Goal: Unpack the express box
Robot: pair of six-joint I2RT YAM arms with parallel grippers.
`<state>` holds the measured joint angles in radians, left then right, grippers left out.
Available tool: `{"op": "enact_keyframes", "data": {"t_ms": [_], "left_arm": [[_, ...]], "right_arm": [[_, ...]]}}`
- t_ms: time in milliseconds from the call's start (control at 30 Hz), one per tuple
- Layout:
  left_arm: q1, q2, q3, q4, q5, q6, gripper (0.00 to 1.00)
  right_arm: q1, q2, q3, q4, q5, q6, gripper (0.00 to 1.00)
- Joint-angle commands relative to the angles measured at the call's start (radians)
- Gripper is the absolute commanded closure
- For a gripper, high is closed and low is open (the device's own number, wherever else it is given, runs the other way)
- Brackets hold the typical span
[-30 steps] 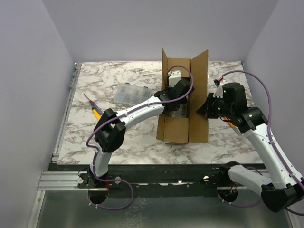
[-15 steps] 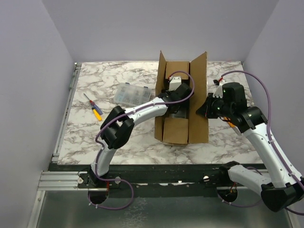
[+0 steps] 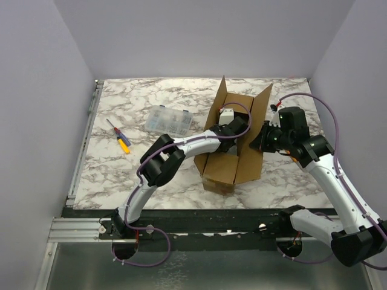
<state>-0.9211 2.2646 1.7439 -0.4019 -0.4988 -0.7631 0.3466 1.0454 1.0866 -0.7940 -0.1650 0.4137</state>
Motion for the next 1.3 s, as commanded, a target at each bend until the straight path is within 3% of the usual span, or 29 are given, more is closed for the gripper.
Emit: {"op": "enact_keyframes", "data": {"t_ms": [0, 100, 300, 533, 967, 1267], "left_arm": [[0.036, 0.041, -0.013, 0.017, 0.050, -0.004, 0.86], [0.036, -0.015, 0.022, 0.019, 0.073, 0.048, 1.00], [0.026, -0.146, 0.077, 0.034, 0.168, 0.108, 1.00], [0.006, -0.305, 0.021, 0.076, 0.204, 0.121, 1.00], [-0.007, -0.425, -0.014, 0.097, 0.215, 0.141, 1.00], [-0.007, -0.576, 0.087, 0.097, 0.279, 0.256, 1.00]], "right_arm": [[0.013, -0.033, -0.023, 0.084, -0.022, -0.044, 1.00], [0.012, -0.045, -0.052, 0.092, -0.006, -0.039, 1.00], [0.012, -0.054, -0.117, 0.116, 0.018, -0.026, 1.00], [0.012, -0.052, -0.170, 0.146, 0.033, -0.015, 1.00], [0.012, -0.037, -0.122, 0.145, 0.066, 0.004, 1.00], [0.012, -0.024, -0.156, 0.156, 0.083, 0.017, 1.00]]}}
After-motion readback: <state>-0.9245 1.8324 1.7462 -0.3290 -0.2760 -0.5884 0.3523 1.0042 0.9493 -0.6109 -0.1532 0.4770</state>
